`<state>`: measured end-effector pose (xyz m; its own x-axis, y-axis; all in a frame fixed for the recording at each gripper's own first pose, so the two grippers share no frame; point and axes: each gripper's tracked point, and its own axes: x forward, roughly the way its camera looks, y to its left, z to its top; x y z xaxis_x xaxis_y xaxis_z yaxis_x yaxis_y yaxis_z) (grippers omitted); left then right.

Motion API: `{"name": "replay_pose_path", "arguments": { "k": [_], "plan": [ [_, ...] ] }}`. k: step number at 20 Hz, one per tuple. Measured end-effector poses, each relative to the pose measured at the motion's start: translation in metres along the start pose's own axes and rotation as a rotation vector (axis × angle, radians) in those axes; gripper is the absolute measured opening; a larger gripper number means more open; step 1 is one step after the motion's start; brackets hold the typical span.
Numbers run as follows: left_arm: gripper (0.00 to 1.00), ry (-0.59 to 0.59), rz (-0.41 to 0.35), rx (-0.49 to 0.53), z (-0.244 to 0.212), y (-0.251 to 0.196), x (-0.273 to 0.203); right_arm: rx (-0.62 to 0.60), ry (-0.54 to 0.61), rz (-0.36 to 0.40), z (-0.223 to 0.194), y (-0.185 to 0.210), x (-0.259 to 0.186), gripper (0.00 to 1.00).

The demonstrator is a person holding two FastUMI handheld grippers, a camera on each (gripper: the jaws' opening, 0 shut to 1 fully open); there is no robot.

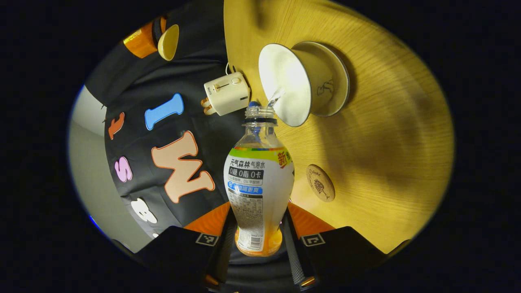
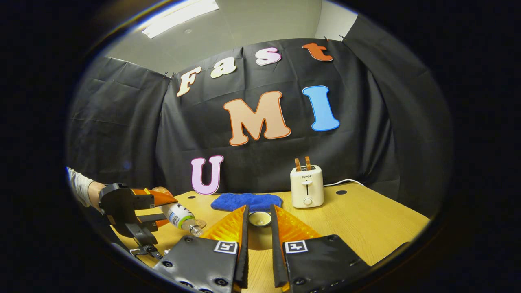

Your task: Open the teacup lid with one hand, grasp the water bottle and pour water into the teacup with the other hand; after pouring, place the water bottle on the coaster and then close the teacup lid.

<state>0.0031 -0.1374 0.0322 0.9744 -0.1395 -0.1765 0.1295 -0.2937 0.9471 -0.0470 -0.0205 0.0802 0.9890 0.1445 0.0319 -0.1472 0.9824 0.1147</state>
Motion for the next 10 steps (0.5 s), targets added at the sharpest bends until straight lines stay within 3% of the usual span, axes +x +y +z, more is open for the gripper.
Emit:
{"name": "replay_pose_path", "arguments": {
  "k": [10],
  "plan": [
    [0.59,-0.003,0.04,0.183,0.004,0.028,-0.002,0.002,-0.003,-0.003,0.001,-0.003,-0.001,0.28]
  ]
}}
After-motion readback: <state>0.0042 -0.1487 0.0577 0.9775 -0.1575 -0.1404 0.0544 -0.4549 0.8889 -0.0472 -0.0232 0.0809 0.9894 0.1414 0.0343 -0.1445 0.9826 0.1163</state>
